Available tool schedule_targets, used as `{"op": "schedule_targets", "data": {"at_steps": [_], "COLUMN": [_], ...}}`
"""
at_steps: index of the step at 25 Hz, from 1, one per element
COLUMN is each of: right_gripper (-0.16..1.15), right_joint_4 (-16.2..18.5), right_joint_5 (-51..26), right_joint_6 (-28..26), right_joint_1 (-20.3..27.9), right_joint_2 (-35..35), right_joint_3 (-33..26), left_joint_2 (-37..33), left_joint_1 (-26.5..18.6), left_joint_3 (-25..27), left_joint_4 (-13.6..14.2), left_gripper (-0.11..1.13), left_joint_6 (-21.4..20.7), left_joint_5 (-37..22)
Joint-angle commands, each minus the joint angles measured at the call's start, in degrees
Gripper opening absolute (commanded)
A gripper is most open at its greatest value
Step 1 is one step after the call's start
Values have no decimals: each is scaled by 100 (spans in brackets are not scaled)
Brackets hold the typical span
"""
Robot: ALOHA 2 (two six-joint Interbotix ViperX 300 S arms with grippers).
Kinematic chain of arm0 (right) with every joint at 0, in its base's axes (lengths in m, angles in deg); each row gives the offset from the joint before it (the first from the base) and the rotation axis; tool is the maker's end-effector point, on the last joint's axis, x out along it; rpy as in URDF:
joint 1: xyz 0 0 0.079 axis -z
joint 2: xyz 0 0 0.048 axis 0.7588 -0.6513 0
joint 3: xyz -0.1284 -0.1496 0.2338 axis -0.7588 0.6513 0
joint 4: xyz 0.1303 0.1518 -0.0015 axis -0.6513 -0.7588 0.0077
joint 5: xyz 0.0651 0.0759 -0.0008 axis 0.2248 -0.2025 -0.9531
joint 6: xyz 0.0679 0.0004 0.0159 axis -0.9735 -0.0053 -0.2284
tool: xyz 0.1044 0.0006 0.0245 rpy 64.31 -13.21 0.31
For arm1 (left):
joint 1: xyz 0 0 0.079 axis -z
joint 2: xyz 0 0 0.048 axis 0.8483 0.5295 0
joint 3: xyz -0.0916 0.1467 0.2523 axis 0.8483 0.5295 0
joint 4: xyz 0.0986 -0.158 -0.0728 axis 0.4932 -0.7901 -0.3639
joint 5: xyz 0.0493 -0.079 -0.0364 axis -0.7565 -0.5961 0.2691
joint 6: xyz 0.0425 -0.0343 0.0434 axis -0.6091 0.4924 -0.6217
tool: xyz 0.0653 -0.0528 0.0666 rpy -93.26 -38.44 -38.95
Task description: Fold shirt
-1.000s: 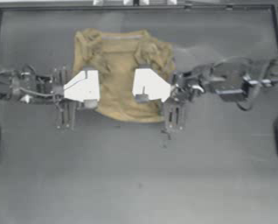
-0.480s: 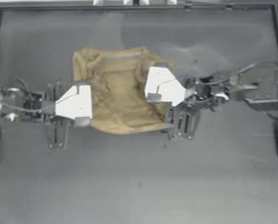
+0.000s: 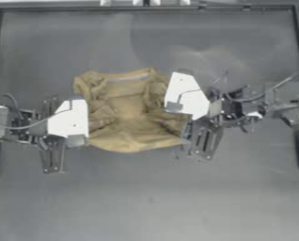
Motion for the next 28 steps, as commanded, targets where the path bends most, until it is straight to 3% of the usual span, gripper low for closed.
{"op": "schedule_targets", "data": {"at_steps": [1, 7, 14, 28], "right_gripper": [7, 7, 7, 7], "right_joint_4": [79, 316, 1011, 1564], "right_joint_5": [-26, -35, -193, -193], "right_joint_6": [-211, -756, -1318, -1274], "right_joint_1": [-123, -229, 9, 835], "right_joint_2": [396, 756, 791, 308], "right_joint_3": [18, 158, 105, 114], "left_joint_2": [-132, -53, -70, 237], "left_joint_1": [123, 246, -149, -1274], "left_joint_3": [-272, -606, -457, -343], "left_joint_4": [18, 18, 44, 97], "left_gripper": [4, 4, 4, 4], "left_joint_6": [26, 158, 167, -378], "left_joint_5": [9, -176, -264, -229]}}
